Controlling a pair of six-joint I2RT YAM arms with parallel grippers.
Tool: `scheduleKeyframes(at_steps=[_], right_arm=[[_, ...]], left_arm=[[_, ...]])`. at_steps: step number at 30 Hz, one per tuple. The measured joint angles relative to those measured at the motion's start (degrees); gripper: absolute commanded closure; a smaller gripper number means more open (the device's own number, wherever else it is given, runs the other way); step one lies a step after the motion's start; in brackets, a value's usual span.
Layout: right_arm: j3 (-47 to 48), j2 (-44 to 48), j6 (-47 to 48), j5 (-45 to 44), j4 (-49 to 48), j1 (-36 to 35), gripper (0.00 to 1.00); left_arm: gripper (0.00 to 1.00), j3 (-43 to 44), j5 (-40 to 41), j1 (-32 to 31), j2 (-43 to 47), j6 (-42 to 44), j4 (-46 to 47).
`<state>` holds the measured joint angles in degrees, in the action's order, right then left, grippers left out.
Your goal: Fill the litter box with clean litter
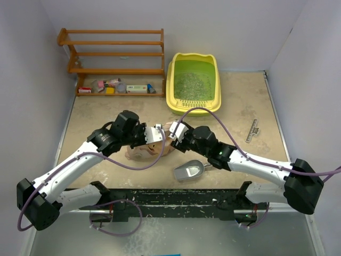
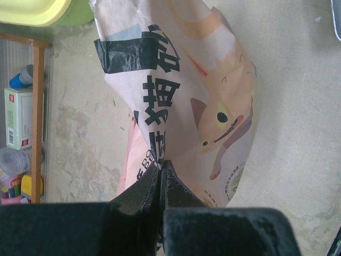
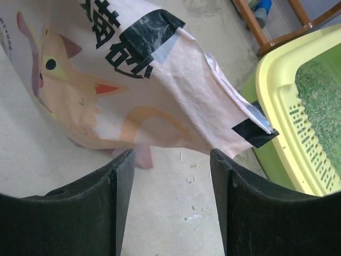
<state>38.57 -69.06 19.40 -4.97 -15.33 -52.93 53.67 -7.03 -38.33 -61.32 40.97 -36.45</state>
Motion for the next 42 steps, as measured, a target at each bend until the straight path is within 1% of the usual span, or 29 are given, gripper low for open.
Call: scheduleKeyframes(at_steps=[7,14,24,34,42], right_arm=[[-0.5,1.3,1.7,0.1,-1.7,0.0,0.39],[-0.3,4.1,4.2,3.5,-1.5,0.0,0.37],[2.6,-2.5,6.3,6.2,-1.5,0.1,0.37],[4.7,-4.7,7.7,8.0,-1.5,0.7,0.37],[5.7,-6.6,7.8,11.2,-1.9,1.2,0.37]], left_arm=[[0.98,-0.2,-0.3,0.0,0.4,0.0,-0.1],[0.98,-0.2,-0.5,0.0,0.4,-1.0,-0.1],[0.99,-0.2,-1.3,0.2,0.4,-2.7,0.0],[0.99,-0.2,-1.5,1.2,1.2,-4.0,-1.1],[0.98,-0.5,-1.3,1.5,2.0,-4.5,-1.8]])
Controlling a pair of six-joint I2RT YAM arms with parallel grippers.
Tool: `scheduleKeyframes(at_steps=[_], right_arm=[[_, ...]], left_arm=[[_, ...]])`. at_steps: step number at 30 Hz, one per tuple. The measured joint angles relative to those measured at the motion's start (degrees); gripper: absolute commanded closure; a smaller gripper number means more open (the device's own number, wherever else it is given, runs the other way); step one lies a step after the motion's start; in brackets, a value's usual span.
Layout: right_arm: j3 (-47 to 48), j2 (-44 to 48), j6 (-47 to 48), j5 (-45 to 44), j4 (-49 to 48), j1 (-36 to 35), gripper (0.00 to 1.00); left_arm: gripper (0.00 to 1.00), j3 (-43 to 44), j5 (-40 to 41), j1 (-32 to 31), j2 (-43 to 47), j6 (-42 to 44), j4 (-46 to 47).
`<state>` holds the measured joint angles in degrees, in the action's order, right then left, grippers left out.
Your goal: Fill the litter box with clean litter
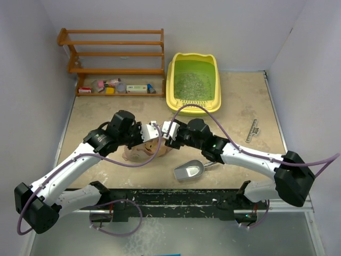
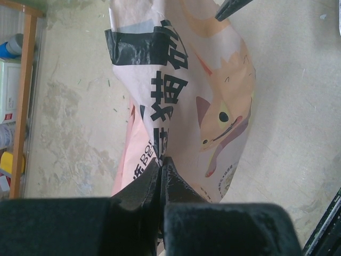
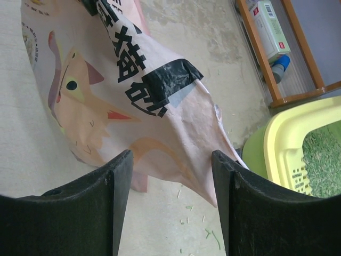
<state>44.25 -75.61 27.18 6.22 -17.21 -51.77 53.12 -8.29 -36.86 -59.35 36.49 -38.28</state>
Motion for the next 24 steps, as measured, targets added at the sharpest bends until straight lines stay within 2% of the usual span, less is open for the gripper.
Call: scheduleKeyframes(at_steps=[3,5,7,9,10,13,19,24], right_arm=[[0.4,-0.8,0.0,1.0,-0.3,0.2,0.38],[0.6,-1.2,0.0,1.3,-0.7,0.4,0.42],[1.0,-1.7,0.1,1.9,-0.7,0.5,0.58],[1.6,-2.2,0.3,2.6,-0.4,0.9,0.83],[2.1,-2.5,0.5,3.0,0.0,1.1,0.90],[3.5,-3.0,0.9,3.9,0.7,1.3,1.00],[3.6,-1.8,0.6,3.6,2.5,1.1,1.00],[3.2,-1.1,0.3,2.3,3.8,0.7,1.00]], left_arm=[[0.98,0.0,0.1,0.2,0.1,-0.1,-0.3],[0.96,0.0,0.2,0.3,0.1,-0.3,-0.4],[0.91,0.0,0.2,0.5,0.1,-0.5,-0.4],[0.85,0.0,0.4,0.6,0.2,-0.6,-0.4],[0.83,0.0,0.6,0.7,0.3,-0.5,-0.2],[0.73,0.0,1.3,0.9,1.2,-0.7,0.5],[0.62,0.0,0.0,0.5,2.5,0.2,2.9],[0.54,-2.5,-8.8,-1.0,5.4,0.8,12.8]])
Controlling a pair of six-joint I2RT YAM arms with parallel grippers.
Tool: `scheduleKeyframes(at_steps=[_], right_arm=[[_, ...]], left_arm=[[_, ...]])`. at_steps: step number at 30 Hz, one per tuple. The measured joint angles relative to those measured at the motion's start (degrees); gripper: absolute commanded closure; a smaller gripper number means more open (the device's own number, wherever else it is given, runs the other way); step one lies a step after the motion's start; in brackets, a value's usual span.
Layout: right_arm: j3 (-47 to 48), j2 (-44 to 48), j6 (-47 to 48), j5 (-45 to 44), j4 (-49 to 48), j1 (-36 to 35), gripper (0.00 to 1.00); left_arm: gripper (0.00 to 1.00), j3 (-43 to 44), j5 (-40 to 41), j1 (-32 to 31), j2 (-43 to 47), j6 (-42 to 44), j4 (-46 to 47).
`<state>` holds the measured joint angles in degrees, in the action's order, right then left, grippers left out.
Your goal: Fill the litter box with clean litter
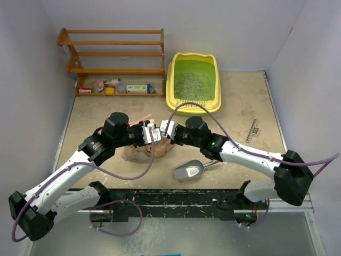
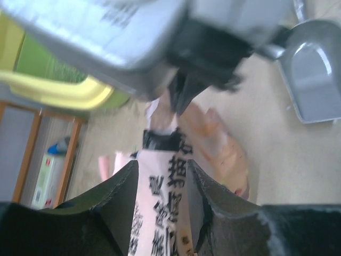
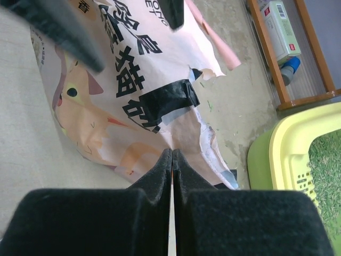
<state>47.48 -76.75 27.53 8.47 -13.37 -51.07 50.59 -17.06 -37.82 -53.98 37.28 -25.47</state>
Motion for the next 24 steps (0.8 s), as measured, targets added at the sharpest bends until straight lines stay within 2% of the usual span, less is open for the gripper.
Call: scheduleKeyframes(at_steps=[3,9,20,21,24], right_arm=[[-0.2,0.2,-1.2,-0.4,-0.1,0.2,1.00],[-1.3,2.6,-3.2,-1.1,0.2,1.4,1.00],[-2.8,8.8,-5.6,-1.5,0.2,2.3,0.99],[-3.2,9.6,-6.0,-1.5,0.2,2.3,0.98],[-4.9,12.5,-7.0,-1.6,0.7,2.3,0.81]], left_arm=[[0.53,-2.1,-5.1,-0.3,0.2,0.2,4.7],[0.52,-2.4,-9.2,-0.2,-4.5,2.2,6.7],[0.52,-2.5,-3.2,-0.5,-10.6,7.3,6.6],[0.53,-2.5,-2.7,-0.5,-11.1,7.6,6.5],[0.53,-1.5,-1.5,-0.6,-12.5,8.5,5.6]])
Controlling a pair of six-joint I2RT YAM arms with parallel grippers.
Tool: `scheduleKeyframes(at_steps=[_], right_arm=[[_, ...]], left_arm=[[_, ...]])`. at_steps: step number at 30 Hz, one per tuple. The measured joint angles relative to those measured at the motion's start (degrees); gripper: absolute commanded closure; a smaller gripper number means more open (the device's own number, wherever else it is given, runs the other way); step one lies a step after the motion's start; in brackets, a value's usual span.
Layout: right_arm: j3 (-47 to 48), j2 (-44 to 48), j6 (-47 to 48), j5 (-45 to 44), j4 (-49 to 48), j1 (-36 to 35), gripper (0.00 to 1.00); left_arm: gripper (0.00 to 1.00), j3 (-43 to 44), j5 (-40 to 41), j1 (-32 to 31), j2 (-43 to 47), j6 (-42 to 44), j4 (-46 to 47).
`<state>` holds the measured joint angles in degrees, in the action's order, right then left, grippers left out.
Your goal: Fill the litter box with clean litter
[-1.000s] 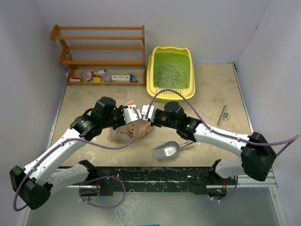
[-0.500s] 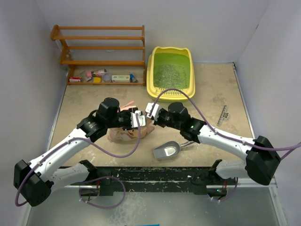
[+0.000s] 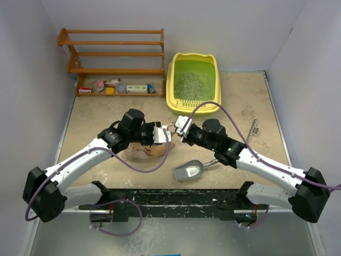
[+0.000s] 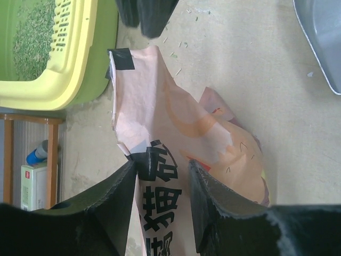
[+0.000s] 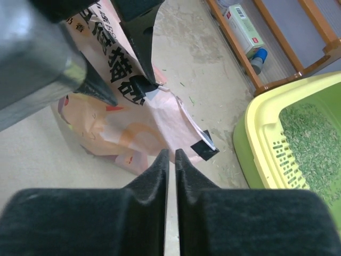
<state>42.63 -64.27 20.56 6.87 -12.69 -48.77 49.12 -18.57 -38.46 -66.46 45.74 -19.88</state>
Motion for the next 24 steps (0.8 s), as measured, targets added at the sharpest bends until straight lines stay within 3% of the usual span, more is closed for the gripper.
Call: scheduleKeyframes(at_steps=[2,4,7,15,24], right_arm=[[-0.6,1.6,-0.8,-0.4,0.6,0.0,0.64],[-0.9,3.1,-1.8,-1.2,1.4,0.0,0.49],[-1.0,5.2,-2.7,-1.8,2.8,0.0,0.36],[-2.8,6.4,-1.6,-1.0,4.6,0.0,0.34],[-8.1,3.8,2.1,3.0,0.4,1.9,0.34]], left_arm=[[0.57,0.7,0.5,-0.2,-0.6,0.4,-0.7],[0.66,1.0,0.9,-0.3,-1.0,0.6,-1.1],[0.99,1.7,1.0,-0.3,-2.0,0.8,-2.2],[1.00,5.4,-0.2,-0.3,-5.9,1.7,-6.2],[1.00,2.7,-5.1,0.6,0.7,-1.8,-6.3]])
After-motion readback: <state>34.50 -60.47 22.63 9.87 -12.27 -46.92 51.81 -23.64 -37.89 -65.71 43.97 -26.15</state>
